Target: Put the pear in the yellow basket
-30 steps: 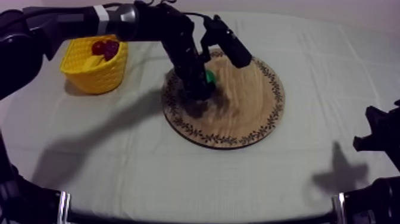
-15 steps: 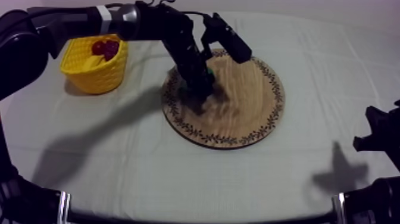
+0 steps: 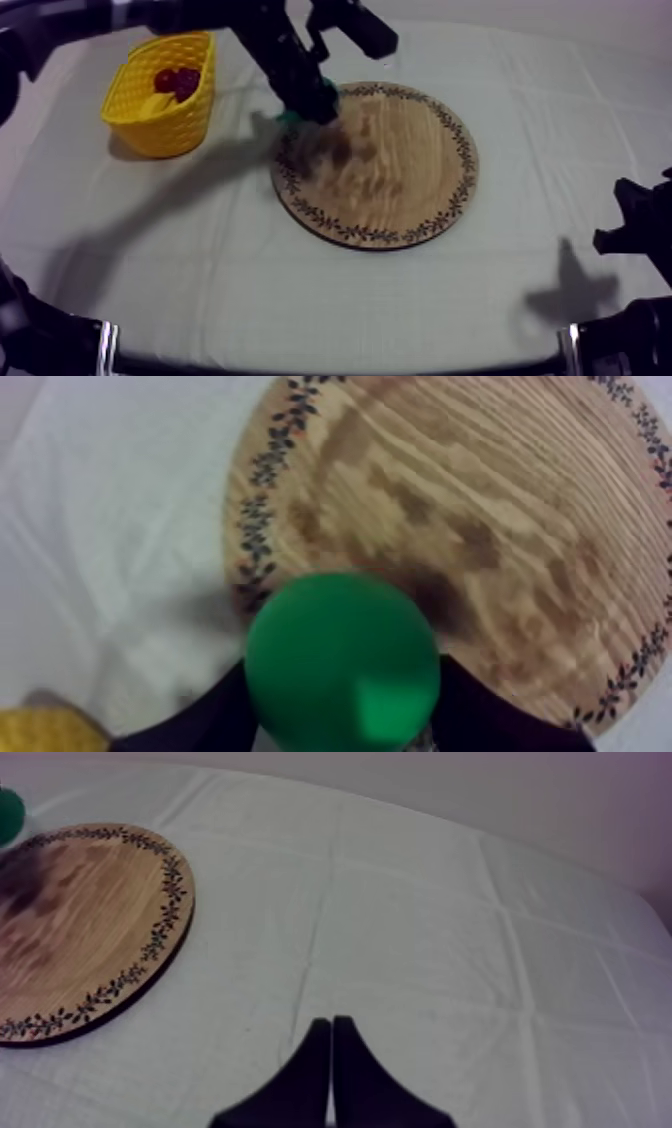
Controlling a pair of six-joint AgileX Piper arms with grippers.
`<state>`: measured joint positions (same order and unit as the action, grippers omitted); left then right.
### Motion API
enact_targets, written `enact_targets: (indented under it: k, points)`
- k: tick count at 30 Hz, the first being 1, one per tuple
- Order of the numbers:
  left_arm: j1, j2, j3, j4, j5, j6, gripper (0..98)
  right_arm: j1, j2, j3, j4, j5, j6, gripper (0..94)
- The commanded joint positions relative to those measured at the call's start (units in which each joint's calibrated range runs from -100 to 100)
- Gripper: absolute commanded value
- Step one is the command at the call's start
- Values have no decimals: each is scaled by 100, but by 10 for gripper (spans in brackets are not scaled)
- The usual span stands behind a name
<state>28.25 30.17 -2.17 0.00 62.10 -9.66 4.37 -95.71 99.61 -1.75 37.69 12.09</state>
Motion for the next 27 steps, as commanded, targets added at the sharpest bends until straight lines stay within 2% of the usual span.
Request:
enact_targets:
  k: [1,7,10,17,24,27]
  points:
    - [-134,-612,209,-27,241,-14,516,0,-5,5,2,-3,4,3]
    - [-540,-1744,1066,-48,588,-2,513,0,-5,5,2,-3,1,3]
    - [-731,-2169,1418,-117,676,77,508,0,-5,5,2,-3,0,3]
    - [-1135,-2546,1356,-427,783,601,491,0,-5,5,2,-3,-1,3]
    - [-1540,-2289,999,-686,262,1069,445,0,-5,5,2,-3,1,3]
    - [-1707,-2024,811,-729,163,1178,443,0,-5,5,2,-3,1,3]
